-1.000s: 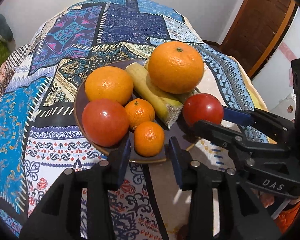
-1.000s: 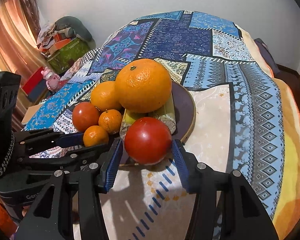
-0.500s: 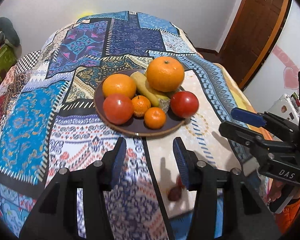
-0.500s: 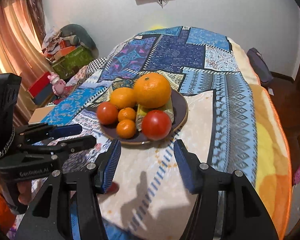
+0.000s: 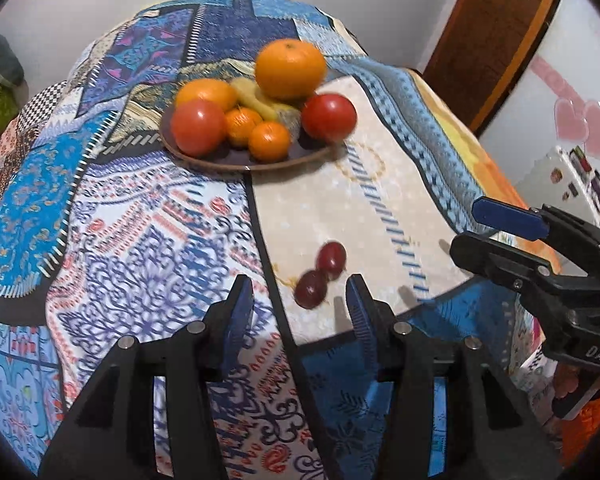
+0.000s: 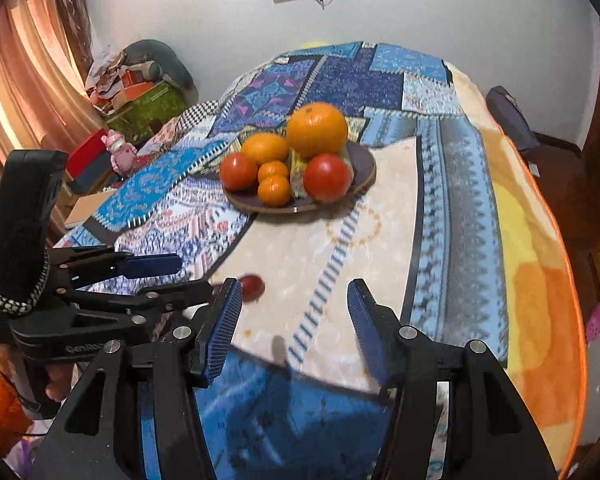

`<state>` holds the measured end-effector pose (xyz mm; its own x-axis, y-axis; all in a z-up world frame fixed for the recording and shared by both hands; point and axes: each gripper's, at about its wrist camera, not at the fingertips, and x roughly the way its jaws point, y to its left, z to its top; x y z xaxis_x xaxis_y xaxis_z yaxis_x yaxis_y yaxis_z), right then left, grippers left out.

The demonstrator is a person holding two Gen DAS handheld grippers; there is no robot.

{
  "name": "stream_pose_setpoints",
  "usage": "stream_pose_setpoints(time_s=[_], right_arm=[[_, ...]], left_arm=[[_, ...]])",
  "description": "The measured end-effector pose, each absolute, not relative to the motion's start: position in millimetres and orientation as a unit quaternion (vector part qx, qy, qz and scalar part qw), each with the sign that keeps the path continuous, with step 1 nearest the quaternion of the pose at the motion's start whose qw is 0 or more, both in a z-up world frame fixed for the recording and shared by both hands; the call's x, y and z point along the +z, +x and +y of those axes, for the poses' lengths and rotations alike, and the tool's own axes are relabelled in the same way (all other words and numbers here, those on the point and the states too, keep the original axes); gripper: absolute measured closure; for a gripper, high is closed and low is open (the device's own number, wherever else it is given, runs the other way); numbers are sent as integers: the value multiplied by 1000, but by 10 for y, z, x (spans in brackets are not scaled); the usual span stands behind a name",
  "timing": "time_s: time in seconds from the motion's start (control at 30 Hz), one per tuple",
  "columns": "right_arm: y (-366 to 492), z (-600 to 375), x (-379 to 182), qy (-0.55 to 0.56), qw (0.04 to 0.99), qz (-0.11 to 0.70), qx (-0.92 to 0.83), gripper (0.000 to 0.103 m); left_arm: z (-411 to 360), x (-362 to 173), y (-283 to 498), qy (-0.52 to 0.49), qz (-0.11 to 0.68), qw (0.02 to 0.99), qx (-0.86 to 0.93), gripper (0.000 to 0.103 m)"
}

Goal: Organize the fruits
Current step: 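Grasp a small dark red grape with the left gripper while the right gripper grasps the other grape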

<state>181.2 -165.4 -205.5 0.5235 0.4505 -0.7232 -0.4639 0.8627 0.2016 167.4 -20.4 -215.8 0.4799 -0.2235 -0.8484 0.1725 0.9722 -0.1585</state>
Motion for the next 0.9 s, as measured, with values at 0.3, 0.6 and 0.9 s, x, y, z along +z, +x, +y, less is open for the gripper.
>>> stream_pose_setpoints(time_s=[0.3,0.6,0.9], right_arm=[[1790,-1666,-2188,8,866,426,261,51],[1865,-1484,-2216,6,858,430,280,51],[1960,-1125,-2388,-27,843,446,300,62]], left_arm=[[-325,-2307,1738,-14,500,856,-129,68],[-251,-2307,1696,-10,492,860,-133,90],[96,-2175,1632,-19,476,874,-96,90]])
